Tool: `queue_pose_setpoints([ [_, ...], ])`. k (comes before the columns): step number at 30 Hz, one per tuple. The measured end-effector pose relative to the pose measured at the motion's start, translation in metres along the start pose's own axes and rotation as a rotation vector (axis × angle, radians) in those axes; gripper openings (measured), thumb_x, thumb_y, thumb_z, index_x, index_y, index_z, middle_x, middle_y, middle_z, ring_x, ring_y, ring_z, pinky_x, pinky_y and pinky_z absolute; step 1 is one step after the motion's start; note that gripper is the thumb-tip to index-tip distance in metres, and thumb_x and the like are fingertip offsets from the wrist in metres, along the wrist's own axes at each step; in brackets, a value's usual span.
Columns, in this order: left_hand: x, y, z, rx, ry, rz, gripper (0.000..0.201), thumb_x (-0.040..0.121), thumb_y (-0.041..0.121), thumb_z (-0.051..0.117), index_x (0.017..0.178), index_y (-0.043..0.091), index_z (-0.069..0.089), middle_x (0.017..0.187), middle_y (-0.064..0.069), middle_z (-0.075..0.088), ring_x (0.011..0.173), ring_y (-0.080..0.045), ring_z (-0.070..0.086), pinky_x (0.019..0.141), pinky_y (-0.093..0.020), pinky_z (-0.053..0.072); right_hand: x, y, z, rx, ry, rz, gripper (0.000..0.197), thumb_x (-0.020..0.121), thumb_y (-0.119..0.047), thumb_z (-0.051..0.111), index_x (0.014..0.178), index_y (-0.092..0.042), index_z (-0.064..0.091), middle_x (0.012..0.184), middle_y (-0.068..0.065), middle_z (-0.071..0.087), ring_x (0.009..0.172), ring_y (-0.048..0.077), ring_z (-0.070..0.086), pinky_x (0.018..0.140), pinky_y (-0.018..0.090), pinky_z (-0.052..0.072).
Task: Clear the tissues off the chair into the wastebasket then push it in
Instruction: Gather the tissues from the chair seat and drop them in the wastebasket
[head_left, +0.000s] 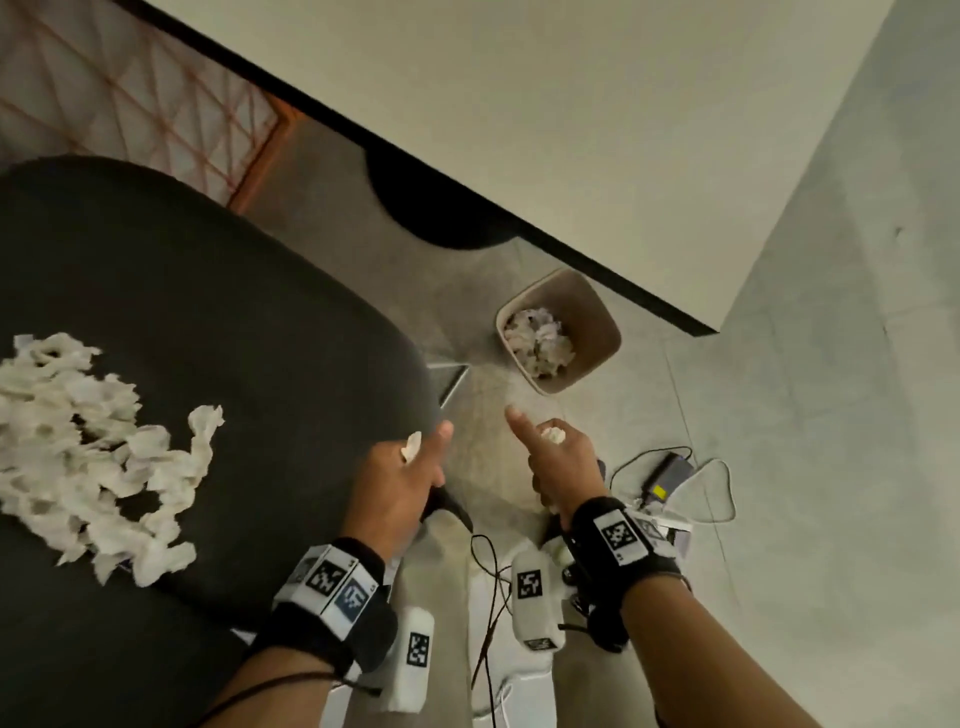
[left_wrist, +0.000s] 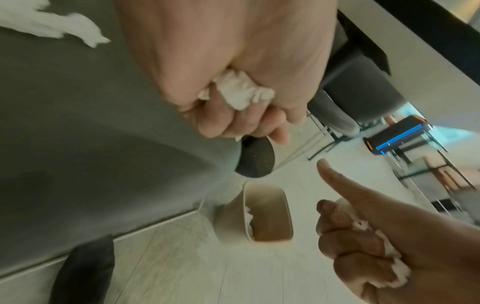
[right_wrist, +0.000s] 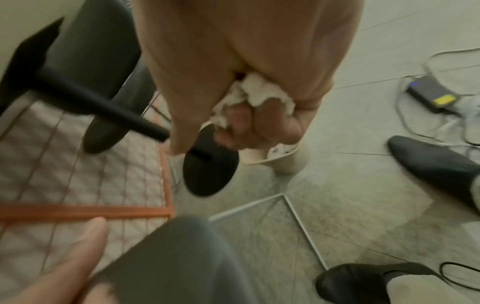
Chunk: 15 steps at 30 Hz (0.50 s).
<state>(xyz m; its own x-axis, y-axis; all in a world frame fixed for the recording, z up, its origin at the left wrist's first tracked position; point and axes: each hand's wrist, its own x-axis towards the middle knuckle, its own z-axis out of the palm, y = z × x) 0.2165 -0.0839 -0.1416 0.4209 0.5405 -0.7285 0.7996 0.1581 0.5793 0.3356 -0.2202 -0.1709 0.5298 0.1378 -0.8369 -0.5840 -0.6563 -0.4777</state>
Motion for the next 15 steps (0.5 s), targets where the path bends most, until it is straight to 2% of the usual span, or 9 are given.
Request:
queue_pose_setpoints([
  [2,-0.007,0.012,0.028,0.087,-0.047,0.024,0.066,0.092,0.063,0.048,0.053,0.012,0.061,0.054,-0.004,0.063,0.054,-0.014,0.059,0.061,-0.028,0.044,0.004,0.014,-0.029,0.057,0.060,0.065,0.063,0.079,-0.081,0.044,0.053,-0.023,0.041,0.048,-0.004,0.041,0.042,0.015,0.038,0.045,0.024,0.032],
  [4,-0.012,0.020,0.057,0.199,-0.121,0.039,0.075,0.094,0.068,0.034,0.052,0.012,0.061,0.056,-0.003,0.065,0.059,-0.016,0.062,0.063,-0.028,0.045,0.010,0.033,-0.057,0.159,0.056,0.126,0.072,0.081,-0.084,0.026,0.043,-0.023,0.033,0.042,-0.005,0.032,0.037,0.014,0.029,0.043,0.024,0.024],
  [6,-0.014,0.021,0.088,0.287,-0.191,0.059,0.078,0.097,0.065,0.029,0.047,0.013,0.060,0.050,0.001,0.061,0.056,-0.016,0.062,0.065,-0.029,0.047,0.017,0.053,-0.082,0.217,0.059,0.160,0.071,0.084,-0.078,0.023,0.040,-0.023,0.029,0.040,-0.006,0.029,0.037,0.014,0.024,0.044,0.025,0.020],
  [7,-0.015,0.019,0.104,0.328,-0.224,0.063,0.074,0.099,0.060,0.032,0.048,0.014,0.061,0.048,0.002,0.060,0.056,-0.016,0.062,0.066,-0.030,0.049,0.021,0.062,-0.095,0.225,0.075,0.170,0.065,0.083,-0.074,0.025,0.043,-0.023,0.031,0.041,-0.006,0.031,0.039,0.016,0.027,0.044,0.025,0.022],
  [9,-0.015,0.012,0.136,0.389,-0.319,0.049,0.055,0.102,0.047,0.041,0.064,0.018,0.068,0.053,0.004,0.060,0.061,-0.016,0.061,0.073,-0.034,0.052,0.030,0.079,-0.119,0.198,0.117,0.195,0.050,0.078,-0.063,0.027,0.056,-0.019,0.041,0.053,0.001,0.047,0.051,0.021,0.041,0.054,0.030,0.035],
  [10,-0.014,0.009,0.152,0.423,-0.374,0.043,0.041,0.102,0.039,0.043,0.077,0.020,0.070,0.060,0.005,0.061,0.066,-0.016,0.062,0.076,-0.035,0.052,0.037,0.088,-0.132,0.135,0.126,0.199,0.045,0.082,-0.056,0.027,0.064,-0.018,0.044,0.066,0.007,0.054,0.062,0.024,0.048,0.063,0.033,0.039],
  [12,-0.008,0.005,0.181,0.501,-0.453,0.076,0.023,0.101,0.026,0.045,0.097,0.022,0.067,0.073,0.007,0.063,0.079,-0.015,0.064,0.080,-0.031,0.050,0.053,0.102,-0.154,0.013,0.102,0.179,0.035,0.094,-0.036,0.026,0.072,-0.017,0.045,0.086,0.014,0.056,0.075,0.027,0.050,0.074,0.034,0.036],
  [13,-0.004,0.004,0.195,0.522,-0.470,0.095,0.021,0.101,0.023,0.045,0.101,0.023,0.066,0.076,0.008,0.064,0.083,-0.014,0.064,0.081,-0.029,0.050,0.063,0.110,-0.162,-0.006,0.089,0.184,0.033,0.095,-0.031,0.027,0.072,-0.015,0.046,0.089,0.015,0.055,0.076,0.026,0.051,0.075,0.033,0.035],
  [15,0.010,0.003,0.219,0.541,-0.471,0.108,0.020,0.101,0.021,0.046,0.103,0.021,0.066,0.074,0.008,0.065,0.079,-0.011,0.064,0.074,-0.027,0.049,0.085,0.117,-0.172,-0.005,0.047,0.183,0.031,0.087,-0.033,0.029,0.071,-0.013,0.046,0.086,0.015,0.051,0.082,0.027,0.050,0.075,0.033,0.035],
])
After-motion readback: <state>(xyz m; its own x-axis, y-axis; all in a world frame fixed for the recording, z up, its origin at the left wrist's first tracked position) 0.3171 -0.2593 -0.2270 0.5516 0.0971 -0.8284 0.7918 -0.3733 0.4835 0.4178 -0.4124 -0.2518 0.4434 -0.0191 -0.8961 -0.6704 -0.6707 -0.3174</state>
